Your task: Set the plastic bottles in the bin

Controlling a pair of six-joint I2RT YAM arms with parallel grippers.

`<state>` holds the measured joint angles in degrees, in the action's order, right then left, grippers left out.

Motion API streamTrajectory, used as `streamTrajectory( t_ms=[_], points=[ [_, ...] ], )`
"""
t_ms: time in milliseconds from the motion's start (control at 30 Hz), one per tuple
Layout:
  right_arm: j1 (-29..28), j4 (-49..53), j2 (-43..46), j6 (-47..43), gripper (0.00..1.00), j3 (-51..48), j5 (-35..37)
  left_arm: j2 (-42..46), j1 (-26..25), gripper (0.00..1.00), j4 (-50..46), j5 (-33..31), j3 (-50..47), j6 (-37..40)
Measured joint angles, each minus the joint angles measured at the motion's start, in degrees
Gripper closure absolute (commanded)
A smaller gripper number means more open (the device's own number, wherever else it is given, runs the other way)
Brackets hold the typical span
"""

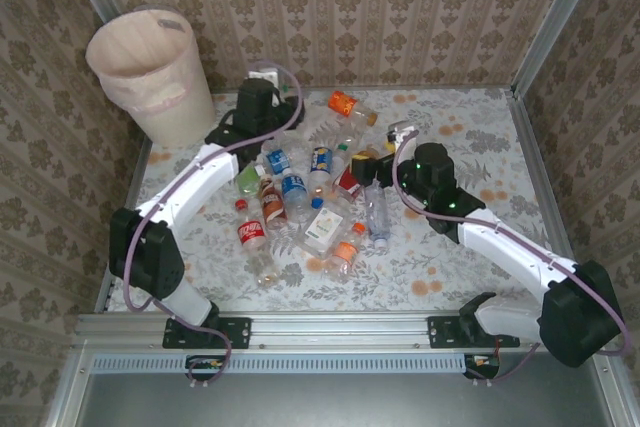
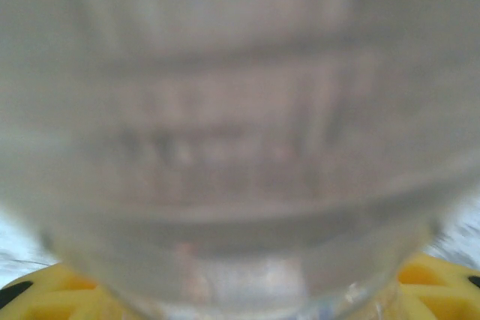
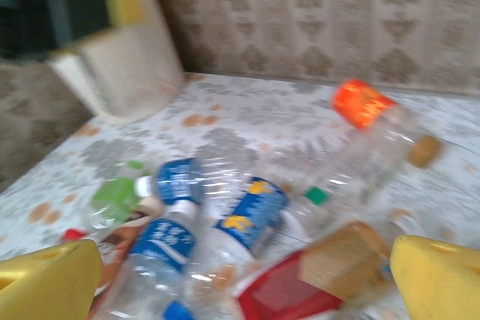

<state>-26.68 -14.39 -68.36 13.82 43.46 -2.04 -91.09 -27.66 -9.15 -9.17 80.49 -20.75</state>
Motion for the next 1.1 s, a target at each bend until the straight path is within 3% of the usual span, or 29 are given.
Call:
streamTrajectory(
  t_ms=[100,267,533,733,1100],
  points=[
    [2.78,2.51,0.13,3.54,0.0,-1.79,4.17,-0.04,3.48,0.46,-0.37,-6.99,4.76,6.8],
    [8.17,6.45,0.24,9.25,0.0,-3.72,4.68,-3.32,8.66,0.46,2.58,-17.44,17.31,19.15],
    [11.32,8.2,4.37,13.51,0.0,-4.66,2.32,-16.04,18.93,0.45,0.98,-20.98,37.86,25.77],
    [11.32,8.28,7.85,13.51,0.0,-6.32,1.42,-26.77,26.25,0.45,-9.14,-14.56,53.22,24.61],
    [11.32,10.38,11.41,13.4,0.0,-8.2,1.66,-37.27,36.7,0.44,-19.43,9.7,64.32,17.16]
  ],
)
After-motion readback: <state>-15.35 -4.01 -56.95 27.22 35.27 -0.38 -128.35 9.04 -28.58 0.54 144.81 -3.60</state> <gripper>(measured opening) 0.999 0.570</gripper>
